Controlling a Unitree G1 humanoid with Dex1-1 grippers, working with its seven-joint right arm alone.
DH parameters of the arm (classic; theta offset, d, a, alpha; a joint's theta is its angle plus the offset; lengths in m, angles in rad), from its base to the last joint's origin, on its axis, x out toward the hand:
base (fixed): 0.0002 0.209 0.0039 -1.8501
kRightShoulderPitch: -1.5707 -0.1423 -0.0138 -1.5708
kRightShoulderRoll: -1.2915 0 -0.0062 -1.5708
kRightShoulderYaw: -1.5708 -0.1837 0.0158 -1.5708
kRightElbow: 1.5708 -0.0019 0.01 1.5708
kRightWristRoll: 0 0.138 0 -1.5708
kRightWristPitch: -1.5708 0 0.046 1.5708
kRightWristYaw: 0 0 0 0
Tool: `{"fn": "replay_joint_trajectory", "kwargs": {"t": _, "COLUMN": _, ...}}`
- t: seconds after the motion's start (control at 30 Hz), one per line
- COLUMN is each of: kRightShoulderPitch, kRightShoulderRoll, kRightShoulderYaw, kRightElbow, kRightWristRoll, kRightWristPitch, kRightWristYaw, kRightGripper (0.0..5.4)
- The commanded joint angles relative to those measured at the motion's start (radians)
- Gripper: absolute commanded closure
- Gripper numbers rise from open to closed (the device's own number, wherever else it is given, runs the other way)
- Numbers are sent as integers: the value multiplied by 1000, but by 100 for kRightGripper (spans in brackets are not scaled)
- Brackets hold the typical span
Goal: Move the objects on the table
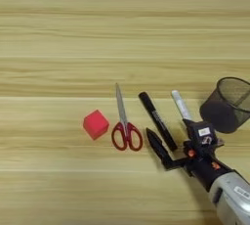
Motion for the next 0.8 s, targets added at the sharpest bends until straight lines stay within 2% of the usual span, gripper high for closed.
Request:
{"fn": "replay_joint_trajectory", "kwargs": {"t": 0.03, "kRightShoulderPitch": -29, "kRightShoulderRoll": -23, "kRightShoulderYaw": -27, "kRightElbow": -45, "kRightWristRoll": 6, "kRightWristPitch": -38, "kRightWristYaw": -7, "kRightGripper": 4}}
{"fn": "replay_joint_trajectory", "kwargs": {"t": 0.17, "kRightShoulderPitch": -30, "kRightShoulderRoll": -26, "kRightShoulderYaw": -46, "kRightElbow": -44, "kRightWristRoll": 8, "kRightWristPitch": -37, "kRightWristYaw": -9, "kRightGripper": 4}}
{"fn": "replay_joint_trajectory", "kwargs": {"t": 0.53, "kRightShoulderPitch": -46, "kRightShoulderRoll": -58, "kRightShoulderYaw": -161, "kRightElbow": -9, "kRightWristRoll": 25, "kRightWristPitch": -26, "kRightWristYaw": -9, "kRightGripper": 4}}
{"fn": "replay_joint_trajectory", "kwargs": {"t": 0.8, "kRightShoulderPitch": -56, "kRightShoulderRoll": -66, "kRightShoulderYaw": -172, "kRightElbow": 33, "kRightWristRoll": 9, "kRightWristPitch": -11, "kRightWristYaw": -15, "kRightGripper": 4}}
